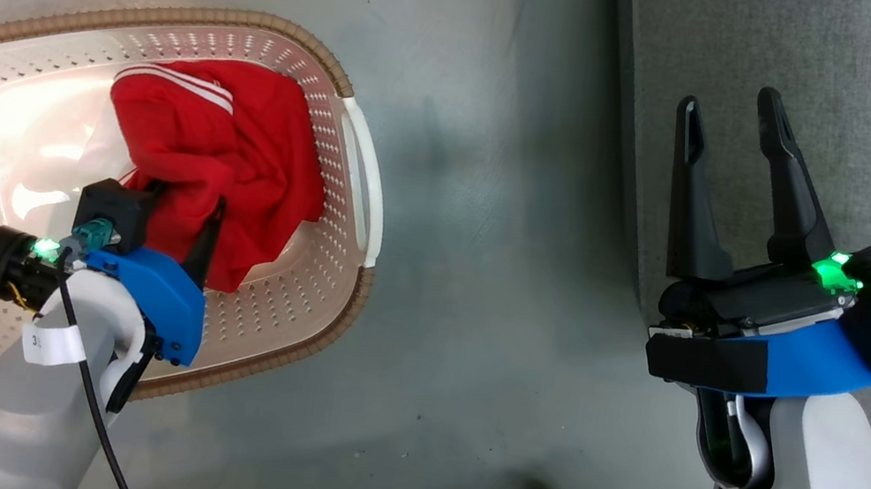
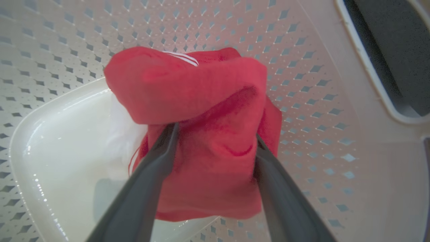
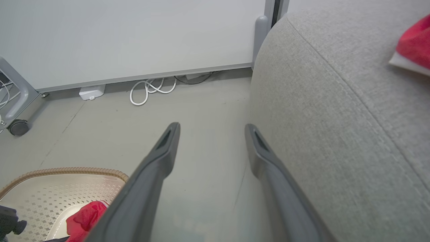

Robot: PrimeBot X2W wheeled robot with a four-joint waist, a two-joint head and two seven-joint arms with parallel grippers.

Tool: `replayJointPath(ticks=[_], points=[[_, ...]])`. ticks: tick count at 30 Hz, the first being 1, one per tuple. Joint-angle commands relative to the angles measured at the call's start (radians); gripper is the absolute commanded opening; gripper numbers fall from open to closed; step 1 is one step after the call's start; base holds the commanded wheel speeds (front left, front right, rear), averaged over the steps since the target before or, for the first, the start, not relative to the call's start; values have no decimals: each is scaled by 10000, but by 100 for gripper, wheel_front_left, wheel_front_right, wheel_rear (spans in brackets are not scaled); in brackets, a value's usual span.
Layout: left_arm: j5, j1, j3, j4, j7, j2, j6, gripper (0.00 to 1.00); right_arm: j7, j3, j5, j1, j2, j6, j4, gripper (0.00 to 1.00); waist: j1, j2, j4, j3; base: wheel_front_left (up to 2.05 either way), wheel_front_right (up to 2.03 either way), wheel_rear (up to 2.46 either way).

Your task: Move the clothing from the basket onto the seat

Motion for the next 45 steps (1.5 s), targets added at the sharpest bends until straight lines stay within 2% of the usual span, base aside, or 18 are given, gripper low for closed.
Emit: replayJointPath(ticks=[1,3,14,24,30,45], points=[[0,-190,25,110,-49,10,-71,69,-58,20,41,-131,46,1,-26,100,-1,0,-28,2,0,0,0],[13,-261,-18,269,-48,-14,-71,0,-57,17,60,-142,49,1,-7,100,-1,0,-61,1,0,0,0],[-258,-253,-166,240,-49,-56,-73,0,-58,-59,-51,-82,64,1,40,100,-1,0,-95,-121,0,0,0],[-533,52,-323,145,-49,-231,-73,0,-58,-126,-235,-8,60,1,189,100,-1,0,221,-689,0,0,0],[-724,413,-645,-1,-49,-475,-73,0,-59,-147,-355,181,12,1,340,100,-1,0,592,-1590,0,0,0],[-976,1712,-1786,-750,-50,-1049,-49,0,52,-246,-619,1031,-350,1,858,100,-1,0,1696,-4715,0,0,0]])
